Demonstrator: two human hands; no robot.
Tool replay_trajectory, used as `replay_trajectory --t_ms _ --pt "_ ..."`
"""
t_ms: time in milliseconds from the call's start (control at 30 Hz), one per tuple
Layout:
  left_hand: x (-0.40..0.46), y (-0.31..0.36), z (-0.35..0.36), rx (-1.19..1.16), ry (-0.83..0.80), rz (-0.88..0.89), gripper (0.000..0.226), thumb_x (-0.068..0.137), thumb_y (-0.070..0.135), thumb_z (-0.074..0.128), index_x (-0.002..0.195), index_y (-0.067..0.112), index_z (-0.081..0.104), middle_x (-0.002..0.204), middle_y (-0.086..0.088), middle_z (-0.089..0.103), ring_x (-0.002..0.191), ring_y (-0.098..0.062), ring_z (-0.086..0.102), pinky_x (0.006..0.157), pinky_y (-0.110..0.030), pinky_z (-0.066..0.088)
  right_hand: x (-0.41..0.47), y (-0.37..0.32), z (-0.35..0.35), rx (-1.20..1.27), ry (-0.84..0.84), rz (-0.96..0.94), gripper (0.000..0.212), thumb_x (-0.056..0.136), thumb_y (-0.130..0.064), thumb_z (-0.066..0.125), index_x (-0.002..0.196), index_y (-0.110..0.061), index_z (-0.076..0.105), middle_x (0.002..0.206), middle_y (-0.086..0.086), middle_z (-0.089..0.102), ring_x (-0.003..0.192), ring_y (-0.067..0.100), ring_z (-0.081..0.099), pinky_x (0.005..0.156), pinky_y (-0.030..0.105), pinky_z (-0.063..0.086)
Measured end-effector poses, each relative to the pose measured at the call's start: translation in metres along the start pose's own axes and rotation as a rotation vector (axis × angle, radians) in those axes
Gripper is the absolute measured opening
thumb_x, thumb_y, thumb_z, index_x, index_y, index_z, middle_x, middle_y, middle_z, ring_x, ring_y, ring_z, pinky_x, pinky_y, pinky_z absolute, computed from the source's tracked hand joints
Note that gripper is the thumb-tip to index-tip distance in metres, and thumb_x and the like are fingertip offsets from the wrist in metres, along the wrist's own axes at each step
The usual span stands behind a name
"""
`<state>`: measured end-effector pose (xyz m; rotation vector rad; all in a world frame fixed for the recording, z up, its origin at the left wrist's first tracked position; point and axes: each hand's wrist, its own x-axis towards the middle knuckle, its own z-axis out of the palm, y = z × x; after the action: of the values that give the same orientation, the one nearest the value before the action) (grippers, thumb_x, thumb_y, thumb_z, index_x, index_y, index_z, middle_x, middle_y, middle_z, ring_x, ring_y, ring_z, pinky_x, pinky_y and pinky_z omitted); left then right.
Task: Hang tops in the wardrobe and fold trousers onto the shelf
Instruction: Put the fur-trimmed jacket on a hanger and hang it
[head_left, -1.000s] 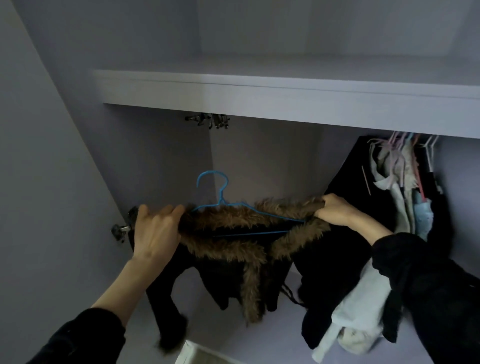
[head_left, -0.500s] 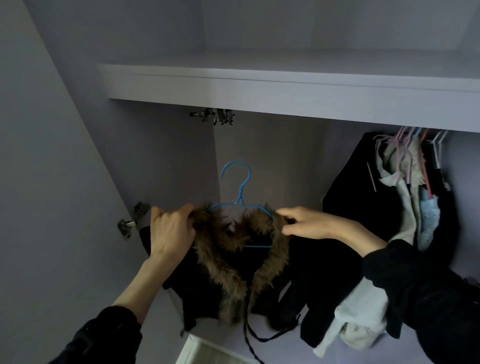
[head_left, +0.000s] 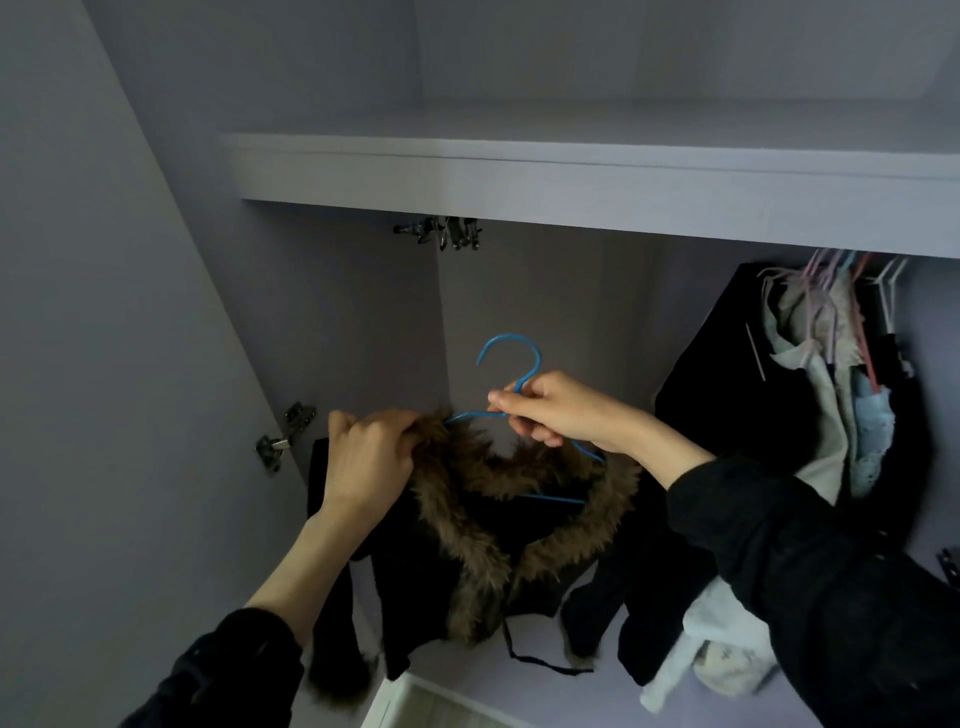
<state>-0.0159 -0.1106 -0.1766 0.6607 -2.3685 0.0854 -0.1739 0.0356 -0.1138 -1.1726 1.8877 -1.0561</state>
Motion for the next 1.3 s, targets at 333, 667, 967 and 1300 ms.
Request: replay_trajectory --t_ms 333,667,967,1300 --pt "-0.008 -0.002 0.011 -0.072 -0.202 -0.047 0.019 0.087 0.015 0.056 0.098 0.024 0.069 0.096 0.0 0.07 0.096 -0.028 0.06 0.069 -0.03 0.009 -0.009 0.015 -0.016 0.112 0.085 0.114 0.019 0.09 -0.021 0.063 0.076 -0.008 0.061 0.06 0.001 0.055 0.045 0.008 0.035 0.042 0.019 0.024" --pt "0.0 0.037 0.023 -0.2 -0.421 0.334 0.066 0.092 0.023 0.056 0.148 0.015 0.023 0.153 -0.008 0.027 0.137 -0.028 0.034 0.101 -0.04 0.038 -0.035 0.048 -0.05 0.427 0.253 0.279 0.014 0.093 -0.004 0.053 0.1 -0.004 0.064 0.074 0.007 0.067 0.054 0.011 0.052 0.039 0.015 0.029" --pt "0.068 0.103 0.006 -0.073 -0.012 0.587 0.063 0.091 0.026 0.051 0.146 0.01 0.024 0.153 -0.015 0.024 0.141 -0.036 0.02 0.11 -0.059 0.018 -0.047 0.063 -0.08 0.969 0.505 0.304 0.021 0.098 0.001 0.036 0.099 -0.01 0.053 0.096 0.018 0.062 0.08 0.026 0.062 0.047 0.021 0.05" --pt "0.137 0.149 -0.015 0.074 0.19 0.614 0.087 0.082 0.026 0.065 0.15 0.015 0.012 0.157 -0.008 0.008 0.144 -0.034 0.002 0.107 -0.066 0.001 -0.03 0.087 -0.127 1.245 0.644 0.142 0.043 0.099 -0.004 0.028 0.141 -0.005 0.036 0.098 0.013 0.056 0.096 0.029 0.058 0.068 0.031 0.042"
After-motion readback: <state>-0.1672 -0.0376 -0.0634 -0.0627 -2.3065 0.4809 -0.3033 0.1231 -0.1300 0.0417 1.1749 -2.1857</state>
